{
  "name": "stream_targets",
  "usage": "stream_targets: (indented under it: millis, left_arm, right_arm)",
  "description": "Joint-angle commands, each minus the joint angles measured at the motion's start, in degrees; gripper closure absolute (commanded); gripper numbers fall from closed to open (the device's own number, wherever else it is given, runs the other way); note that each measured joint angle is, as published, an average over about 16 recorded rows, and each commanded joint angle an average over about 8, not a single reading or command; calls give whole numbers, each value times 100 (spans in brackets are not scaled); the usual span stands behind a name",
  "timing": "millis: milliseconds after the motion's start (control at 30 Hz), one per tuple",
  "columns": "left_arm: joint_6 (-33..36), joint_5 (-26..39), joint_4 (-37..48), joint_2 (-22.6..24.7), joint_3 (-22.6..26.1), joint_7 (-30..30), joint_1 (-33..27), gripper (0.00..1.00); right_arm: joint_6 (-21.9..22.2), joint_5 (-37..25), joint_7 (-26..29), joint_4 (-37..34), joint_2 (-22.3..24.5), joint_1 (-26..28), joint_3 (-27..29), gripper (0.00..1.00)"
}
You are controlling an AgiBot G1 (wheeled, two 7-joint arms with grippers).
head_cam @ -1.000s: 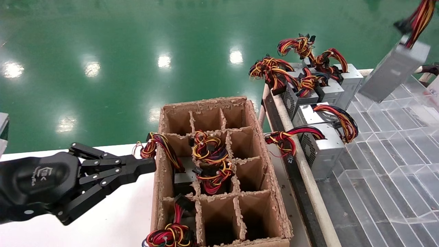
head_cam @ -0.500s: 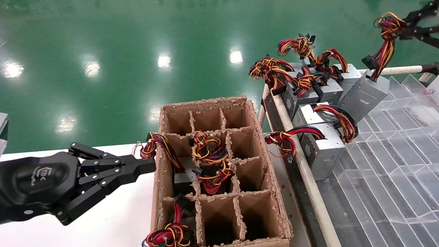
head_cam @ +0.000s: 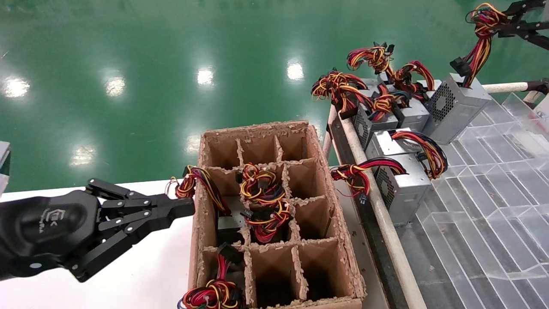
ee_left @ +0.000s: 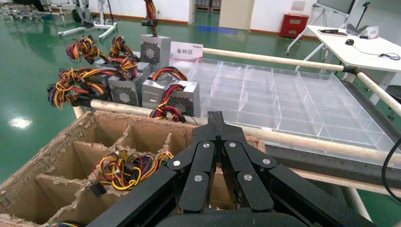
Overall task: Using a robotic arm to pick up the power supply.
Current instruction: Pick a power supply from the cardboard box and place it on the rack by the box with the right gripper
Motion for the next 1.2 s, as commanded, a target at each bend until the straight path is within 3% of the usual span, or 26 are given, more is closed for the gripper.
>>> stream_targets:
  millis: [33,500,867,1200]
  left_arm:
    - [0,0,0,0,0,0,0,100]
    - [0,0,0,0,0,0,0,100]
    - [0,0,0,0,0,0,0,100]
    - [0,0,0,0,0,0,0,100]
  right_arm:
    - [-12,0,8,-7,2,4,0,100]
    - [-44,-41,-57,12,6,18,-33,100]
    - [-29,-158,-864,-247,-28,-78,-157,100]
    - [428,-199,-1588,-738,-165,-16,-167,100]
